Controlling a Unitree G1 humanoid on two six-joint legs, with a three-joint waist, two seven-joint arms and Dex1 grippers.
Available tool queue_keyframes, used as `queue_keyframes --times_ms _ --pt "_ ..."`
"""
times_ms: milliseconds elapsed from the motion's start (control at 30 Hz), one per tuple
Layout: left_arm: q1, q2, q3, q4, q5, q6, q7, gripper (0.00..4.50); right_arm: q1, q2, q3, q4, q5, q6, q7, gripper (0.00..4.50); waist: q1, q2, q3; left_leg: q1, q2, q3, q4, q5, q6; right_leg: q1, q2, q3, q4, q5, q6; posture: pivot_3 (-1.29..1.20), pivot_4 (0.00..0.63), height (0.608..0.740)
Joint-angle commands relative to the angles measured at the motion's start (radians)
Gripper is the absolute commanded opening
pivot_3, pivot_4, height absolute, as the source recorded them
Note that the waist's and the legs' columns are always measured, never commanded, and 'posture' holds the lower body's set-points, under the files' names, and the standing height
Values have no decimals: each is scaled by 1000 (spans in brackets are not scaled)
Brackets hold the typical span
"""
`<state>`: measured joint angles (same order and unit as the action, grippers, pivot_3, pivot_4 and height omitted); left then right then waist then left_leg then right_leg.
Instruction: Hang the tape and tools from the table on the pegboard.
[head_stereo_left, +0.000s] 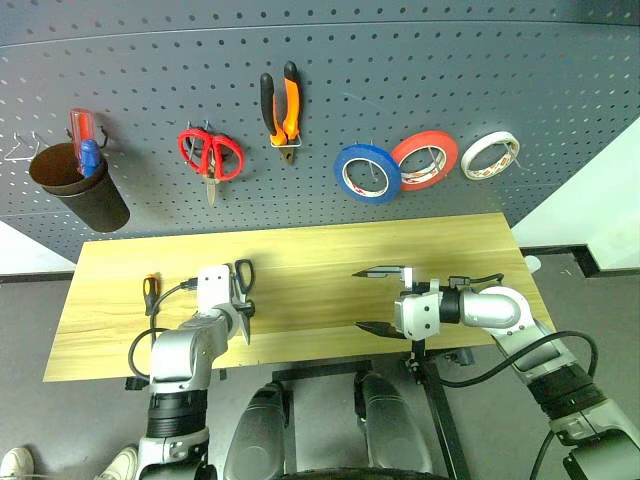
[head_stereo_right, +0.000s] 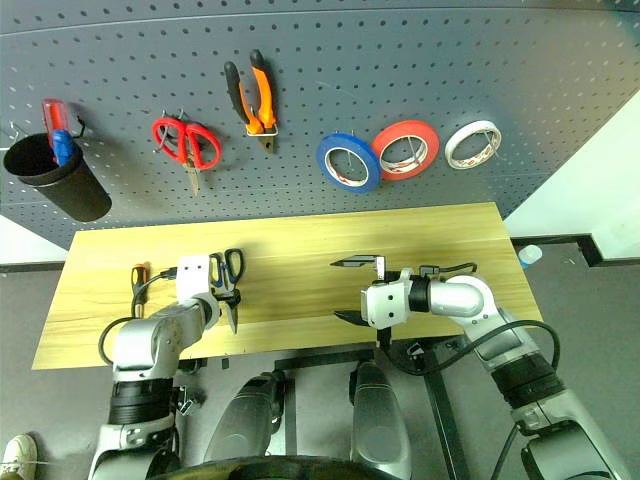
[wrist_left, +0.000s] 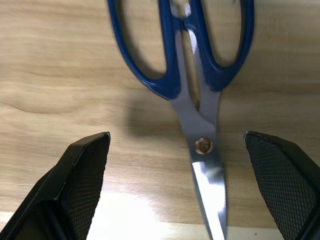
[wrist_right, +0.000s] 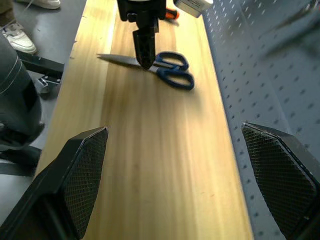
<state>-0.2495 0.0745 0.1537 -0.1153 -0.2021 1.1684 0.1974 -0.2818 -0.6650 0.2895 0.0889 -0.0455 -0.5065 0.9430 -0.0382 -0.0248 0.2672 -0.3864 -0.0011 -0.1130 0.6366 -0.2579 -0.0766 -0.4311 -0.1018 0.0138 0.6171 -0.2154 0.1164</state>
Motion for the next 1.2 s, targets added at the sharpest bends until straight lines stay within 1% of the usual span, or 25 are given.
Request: queue_keyframes --times_ms 33,167,333,367,433,500,733,767,900,1000,1100,1200 --pt "-35 -7 19 46 24 -26 4 4483 11 6 -13 10 9 -23 -12 4500 -1 -1 0 0 0 0 0 0 -1 0 0 0 0 0 1 -10 188 733" --pt "-83 -29 79 127 21 -27 16 4483 42 -9 -15 63 -5 -51 -18 4500 0 -1 -1 0 0 0 0 1 -2 0 0 0 0 1 1 -20 182 733" --pt "-102 -44 112 163 26 -3 18 4483 62 -7 -27 75 7 -41 -26 4500 -2 0 -1 0 -1 0 1 2 -4 1 -1 0 0 2 2 -29 181 733" --pt "-105 -46 117 170 27 1 21 4312 63 -7 -27 76 4 -43 -29 4500 -2 0 -1 1 -1 0 1 2 -4 1 -1 0 0 2 3 -32 179 733" --pt "-105 -46 115 174 32 -8 20 3955 64 -7 -27 76 1 -46 -34 4500 -3 0 -2 2 -1 0 2 2 -4 3 -1 0 0 3 3 -32 179 733" --pt "-107 -49 123 174 30 -2 22 3377 65 -8 -27 76 0 -47 -37 4500 -3 0 -2 3 -1 0 4 2 -4 5 -1 0 0 3 3 -32 179 733" --pt "-103 -53 127 157 26 3 18 896 51 -3 -22 90 -6 -51 -47 4500 -2 0 -3 2 -1 0 10 2 -4 6 -1 1 0 6 5 -23 175 733" --pt "-102 -54 127 150 27 9 19 706 49 -3 -22 92 -7 -52 -48 4500 -1 -1 -4 2 -1 0 10 2 -4 6 -1 1 0 6 5 -22 175 733" --pt "-97 -50 137 112 16 30 6 651 42 0 -20 100 -12 -58 -53 4500 -2 -1 -10 2 -1 0 10 2 -4 7 -1 1 0 6 5 -21 172 733" --pt "-61 -20 121 25 4 25 -44 624 38 5 -25 96 -12 -56 -66 4500 -6 -2 -12 2 -1 0 10 2 -4 7 -1 1 0 7 5 -26 168 733" --pt "26 63 83 -90 -23 -24 -161 624 27 26 -43 60 36 -11 -73 4500 -7 -2 -12 2 -1 0 9 2 -4 6 -1 1 0 7 4 -30 165 733" --pt "138 167 80 -182 -59 -138 -310 624 5 64 -72 9 118 55 -73 4500 -6 -2 -13 2 -1 0 9 2 -4 6 -1 2 1 7 4 -24 162 733"
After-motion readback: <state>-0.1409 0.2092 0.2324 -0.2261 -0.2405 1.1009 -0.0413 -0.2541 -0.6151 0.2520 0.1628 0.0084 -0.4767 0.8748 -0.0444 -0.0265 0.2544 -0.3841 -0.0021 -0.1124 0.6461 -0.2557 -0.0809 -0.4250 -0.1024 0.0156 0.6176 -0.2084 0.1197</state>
